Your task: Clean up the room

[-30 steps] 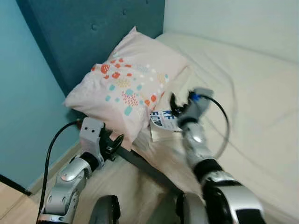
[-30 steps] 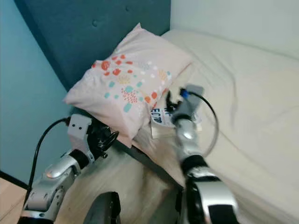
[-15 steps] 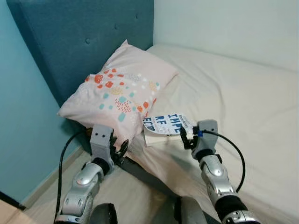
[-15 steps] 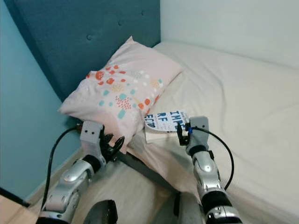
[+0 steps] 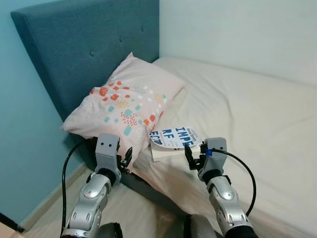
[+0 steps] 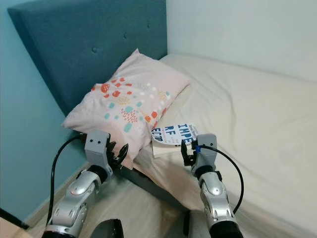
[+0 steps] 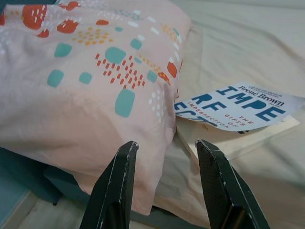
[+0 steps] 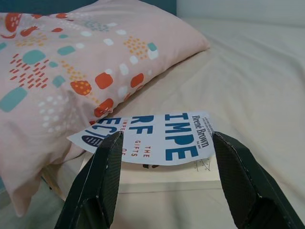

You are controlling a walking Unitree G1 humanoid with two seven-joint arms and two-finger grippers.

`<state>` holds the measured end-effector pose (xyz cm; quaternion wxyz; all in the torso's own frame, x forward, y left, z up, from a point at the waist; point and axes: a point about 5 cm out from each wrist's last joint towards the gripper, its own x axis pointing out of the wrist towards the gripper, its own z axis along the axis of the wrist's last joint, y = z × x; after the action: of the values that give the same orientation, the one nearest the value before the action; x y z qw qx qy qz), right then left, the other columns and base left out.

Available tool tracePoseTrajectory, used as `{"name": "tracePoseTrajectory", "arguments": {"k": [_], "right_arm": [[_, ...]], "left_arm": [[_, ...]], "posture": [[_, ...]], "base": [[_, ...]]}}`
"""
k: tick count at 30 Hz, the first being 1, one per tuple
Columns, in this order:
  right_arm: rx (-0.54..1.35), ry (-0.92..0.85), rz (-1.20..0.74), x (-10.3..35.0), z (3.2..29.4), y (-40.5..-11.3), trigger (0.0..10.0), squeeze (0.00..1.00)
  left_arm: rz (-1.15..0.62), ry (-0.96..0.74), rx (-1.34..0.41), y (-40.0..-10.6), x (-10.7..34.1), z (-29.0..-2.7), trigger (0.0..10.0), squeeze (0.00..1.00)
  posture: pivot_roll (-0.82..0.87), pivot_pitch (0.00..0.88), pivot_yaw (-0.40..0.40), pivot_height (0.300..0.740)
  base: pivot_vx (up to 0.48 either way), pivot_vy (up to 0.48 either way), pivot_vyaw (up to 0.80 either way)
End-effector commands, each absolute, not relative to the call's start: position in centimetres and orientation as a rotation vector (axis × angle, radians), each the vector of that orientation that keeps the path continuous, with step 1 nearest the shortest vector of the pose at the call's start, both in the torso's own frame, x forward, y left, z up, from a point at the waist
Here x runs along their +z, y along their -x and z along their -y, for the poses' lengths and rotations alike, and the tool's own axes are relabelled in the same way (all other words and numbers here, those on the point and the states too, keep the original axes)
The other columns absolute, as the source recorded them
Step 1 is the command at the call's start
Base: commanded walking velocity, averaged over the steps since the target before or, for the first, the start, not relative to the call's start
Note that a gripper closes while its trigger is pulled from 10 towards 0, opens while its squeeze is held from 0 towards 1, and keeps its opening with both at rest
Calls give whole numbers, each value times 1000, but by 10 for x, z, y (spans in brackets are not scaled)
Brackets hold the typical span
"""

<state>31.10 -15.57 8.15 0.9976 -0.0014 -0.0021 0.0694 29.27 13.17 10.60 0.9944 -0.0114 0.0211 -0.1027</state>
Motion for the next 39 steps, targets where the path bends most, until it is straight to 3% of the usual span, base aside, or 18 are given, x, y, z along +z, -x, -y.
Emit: {"name": "tracePoseTrajectory", "arguments": {"k": [1,23,39], "right_arm": [[148,-2,-22,78,152,-308,10000,0],[147,-8,-54,78,158,-303,10000,0],[127,7,-72,76,159,-303,10000,0]], "left_arm": [[-53,27,-211,-294,103,-128,10000,0],[-39,18,-202,-297,101,-128,10000,0],[-38,28,-191,-298,99,-127,10000,0]], "posture": [[-4,19,-12,633],[-3,0,-25,733],[-10,0,-28,740]], "base": [[0,0,0],[0,0,0],[0,0,0]]}}
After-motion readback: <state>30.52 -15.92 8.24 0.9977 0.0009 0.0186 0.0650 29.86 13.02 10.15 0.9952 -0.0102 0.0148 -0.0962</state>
